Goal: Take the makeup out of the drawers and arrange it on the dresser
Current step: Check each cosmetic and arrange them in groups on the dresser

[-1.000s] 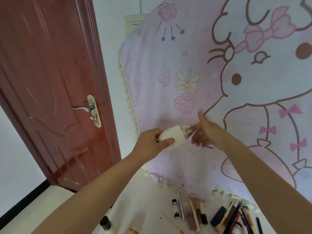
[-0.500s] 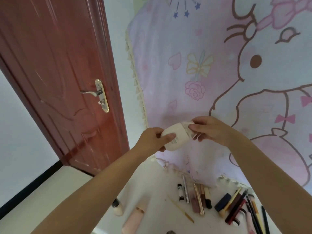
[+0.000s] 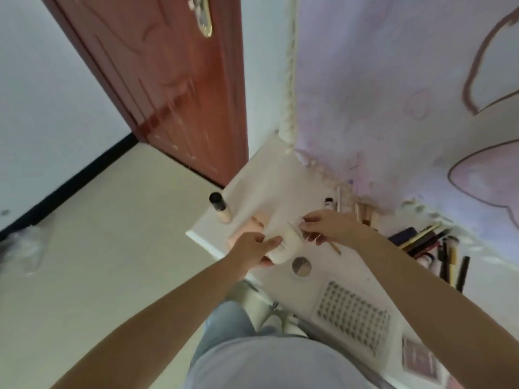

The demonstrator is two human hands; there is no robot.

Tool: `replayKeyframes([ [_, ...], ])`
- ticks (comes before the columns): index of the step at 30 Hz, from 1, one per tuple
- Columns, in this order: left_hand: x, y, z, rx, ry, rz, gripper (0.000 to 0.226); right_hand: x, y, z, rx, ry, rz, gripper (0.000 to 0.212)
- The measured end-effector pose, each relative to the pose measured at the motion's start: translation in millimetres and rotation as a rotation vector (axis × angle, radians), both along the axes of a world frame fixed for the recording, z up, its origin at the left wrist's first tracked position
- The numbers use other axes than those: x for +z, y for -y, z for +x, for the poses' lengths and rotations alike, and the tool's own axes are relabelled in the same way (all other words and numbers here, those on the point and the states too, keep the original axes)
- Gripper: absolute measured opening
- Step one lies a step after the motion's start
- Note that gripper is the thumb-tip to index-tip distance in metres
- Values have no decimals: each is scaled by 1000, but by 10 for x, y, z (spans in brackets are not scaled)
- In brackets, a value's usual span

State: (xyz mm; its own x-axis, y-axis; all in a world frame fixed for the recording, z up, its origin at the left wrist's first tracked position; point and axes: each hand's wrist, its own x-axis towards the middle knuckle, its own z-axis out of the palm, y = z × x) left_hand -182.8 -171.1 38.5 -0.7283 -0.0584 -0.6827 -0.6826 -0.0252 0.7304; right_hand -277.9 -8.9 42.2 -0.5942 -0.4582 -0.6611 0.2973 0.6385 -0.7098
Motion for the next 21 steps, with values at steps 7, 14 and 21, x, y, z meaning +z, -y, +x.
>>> replayKeyframes([
  [7, -539, -69, 296, 172, 132, -95, 26, -402, 212, 161, 121, -20, 153, 22],
  [14, -564, -27, 270, 54, 85, -333, 29, -469, 335, 77, 107, -155, 136, 19],
  [21, -524, -20, 260, -46, 98, -470, 37, -600, 340, 117, 47, -176, 129, 20],
])
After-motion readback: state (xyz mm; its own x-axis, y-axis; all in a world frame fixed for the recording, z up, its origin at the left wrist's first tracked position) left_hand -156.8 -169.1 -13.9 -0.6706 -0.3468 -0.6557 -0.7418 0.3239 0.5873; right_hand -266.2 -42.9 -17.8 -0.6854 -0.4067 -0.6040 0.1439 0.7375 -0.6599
